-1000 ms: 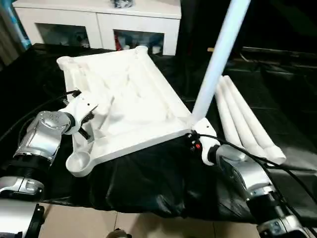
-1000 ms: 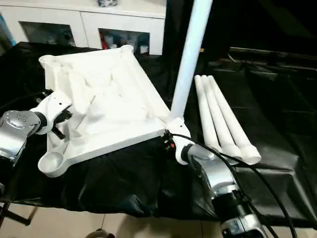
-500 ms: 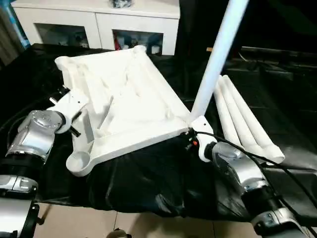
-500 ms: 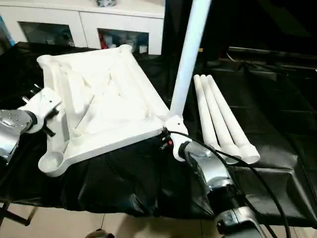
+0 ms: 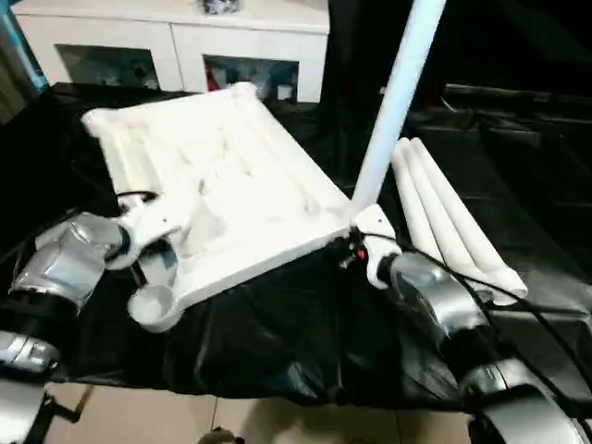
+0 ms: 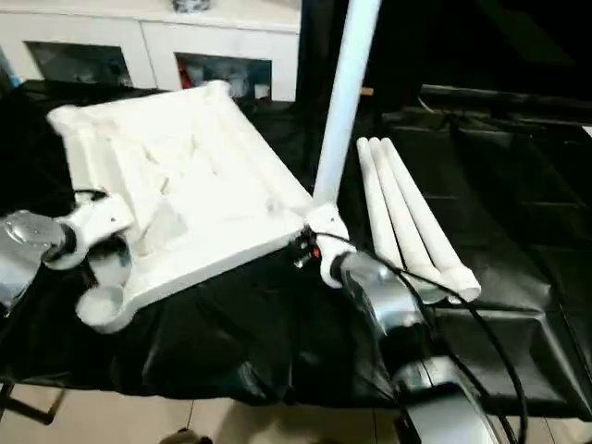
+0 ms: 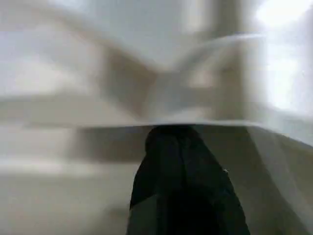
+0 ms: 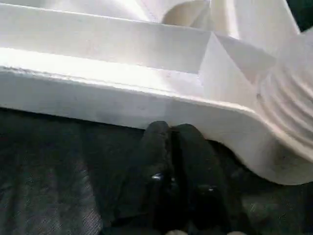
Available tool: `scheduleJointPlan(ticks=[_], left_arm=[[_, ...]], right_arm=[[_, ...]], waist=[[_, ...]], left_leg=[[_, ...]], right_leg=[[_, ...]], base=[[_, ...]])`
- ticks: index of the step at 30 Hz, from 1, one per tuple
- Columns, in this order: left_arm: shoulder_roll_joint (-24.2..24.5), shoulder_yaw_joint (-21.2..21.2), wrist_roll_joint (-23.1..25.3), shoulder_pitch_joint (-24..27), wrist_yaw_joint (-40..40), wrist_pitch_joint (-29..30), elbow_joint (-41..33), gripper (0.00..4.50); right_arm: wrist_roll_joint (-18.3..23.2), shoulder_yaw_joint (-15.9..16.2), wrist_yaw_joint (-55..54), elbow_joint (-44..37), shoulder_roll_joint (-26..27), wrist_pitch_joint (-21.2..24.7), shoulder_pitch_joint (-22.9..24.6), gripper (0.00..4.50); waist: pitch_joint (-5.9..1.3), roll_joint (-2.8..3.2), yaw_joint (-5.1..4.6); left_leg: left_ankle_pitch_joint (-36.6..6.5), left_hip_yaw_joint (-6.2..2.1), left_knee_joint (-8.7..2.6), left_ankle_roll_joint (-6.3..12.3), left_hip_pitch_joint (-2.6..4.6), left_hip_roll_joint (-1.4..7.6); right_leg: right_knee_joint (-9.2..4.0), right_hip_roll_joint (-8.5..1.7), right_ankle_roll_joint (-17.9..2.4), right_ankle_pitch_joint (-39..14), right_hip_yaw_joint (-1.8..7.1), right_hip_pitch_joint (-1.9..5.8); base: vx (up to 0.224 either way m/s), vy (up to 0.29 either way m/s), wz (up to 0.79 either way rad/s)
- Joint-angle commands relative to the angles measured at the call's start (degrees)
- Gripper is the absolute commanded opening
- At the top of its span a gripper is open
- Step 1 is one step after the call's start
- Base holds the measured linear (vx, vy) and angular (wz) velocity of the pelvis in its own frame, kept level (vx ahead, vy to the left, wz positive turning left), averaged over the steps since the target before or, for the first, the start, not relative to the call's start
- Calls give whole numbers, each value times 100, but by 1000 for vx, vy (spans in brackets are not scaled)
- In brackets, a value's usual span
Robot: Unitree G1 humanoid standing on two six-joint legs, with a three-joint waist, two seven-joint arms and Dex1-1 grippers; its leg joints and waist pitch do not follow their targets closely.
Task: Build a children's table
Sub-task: Rotate table base
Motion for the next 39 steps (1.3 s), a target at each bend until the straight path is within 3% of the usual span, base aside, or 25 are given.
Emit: scheduleJointPlan(ticks=[1,5,10,13,14,20,22,23,28,30,31,32,33,37,38,39], left_arm=[[-49,-233,-338,96,-594,63,-335,0],[-56,-372,-698,149,-1224,248,-863,0],[-328,-465,-1082,179,-1675,722,-1508,0],[-452,-488,-1117,158,-1649,786,-1558,0],[-620,-495,-1084,103,-1502,754,-1462,0],[-1188,-504,-1170,-43,-1162,857,-1338,0],[-1377,-515,-1199,-86,-1071,934,-1369,0],[-1479,-513,-1214,-114,-1016,942,-1358,0],[-1750,-489,-1198,-181,-820,913,-1254,0],[-1764,-437,-1123,-211,-664,805,-1124,0],[-1760,-374,-1089,-219,-545,699,-1067,0],[-1760,-330,-1069,-221,-465,637,-1041,0],[-1735,-209,-1059,-206,-314,491,-1043,0],[-1721,146,-1117,-167,53,314,-1078,0],[-1661,194,-1174,-129,-20,320,-1152,33],[-1597,244,-1256,-70,-126,339,-1261,33]], right_arm=[[-15,-40,0,184,60,-191,-207,5],[-88,-46,-31,728,96,-446,-493,5],[-142,-67,64,1260,285,-738,-811,5],[-152,-59,69,1421,352,-824,-901,5],[-165,-54,52,1521,405,-877,-960,5],[-220,-74,59,1793,503,-1056,-1065,5],[-227,-83,88,1869,497,-1123,-1068,5],[-229,-82,99,1873,486,-1136,-1055,5],[-260,-140,34,1976,414,-1247,-1071,5],[-265,-233,-81,1991,336,-1208,-1112,5],[-287,-282,-298,1962,273,-1089,-1139,5],[-303,-311,-451,1942,233,-1005,-1154,5],[-199,-455,-577,1808,150,-854,-1169,5],[101,-735,-394,1262,-23,-585,-1080,22],[52,-749,-505,1084,-93,-501,-1042,41],[62,-809,-601,874,-149,-318,-1000,41]], waist=[[-429,149,17],[-428,139,16],[-452,113,-7],[-453,114,-17],[-453,85,-31],[-457,88,-16],[-461,97,-18],[-467,129,-18],[-473,131,-22],[-471,124,-17],[-465,85,-18],[-474,103,-14],[-468,69,-12],[-462,59,9],[-463,35,17],[-456,20,25]], left_leg=[[-620,-93,-379,-116,90,250],[-650,-89,-381,-136,86,254],[-396,-79,-360,-31,66,244],[-305,-75,-344,35,44,230],[-297,-70,-343,69,37,233],[-295,-70,-334,109,52,238],[-266,-68,-328,140,49,237],[-235,-76,-323,151,44,236],[-307,-74,-316,210,46,232],[-342,-77,-318,205,51,239],[-329,-76,-323,202,47,239],[-315,-77,-319,199,56,236],[-327,-70,-322,199,60,237],[-332,-66,-320,248,60,237],[-265,-66,-318,268,55,235],[-166,-69,-323,280,53,232]], right_leg=[[-300,-535,-1588,354,335,304],[-292,-549,-1592,242,335,318],[-263,-527,-1627,567,328,346],[-257,-522,-1646,650,330,359],[-255,-519,-1633,643,332,359],[-267,-516,-1607,522,333,351],[-266,-511,-1625,614,331,352],[-255,-507,-1632,696,327,358],[-267,-494,-1661,733,320,363],[-271,-500,-1659,679,321,363],[-281,-492,-1640,655,320,370],[-271,-498,-1645,626,320,361],[-278,-494,-1629,570,324,358],[-278,-483,-1519,533,321,355],[-268,-485,-1505,525,320,355],[-262,-478,-1477,524,319,355]], base=[[0,0,0],[0,0,0],[0,0,0],[0,0,0],[0,0,0],[0,0,0],[0,0,0],[0,0,0],[0,0,0],[0,0,0],[0,0,0],[0,0,0],[0,0,0],[0,0,0],[0,0,0],[0,0,0]])
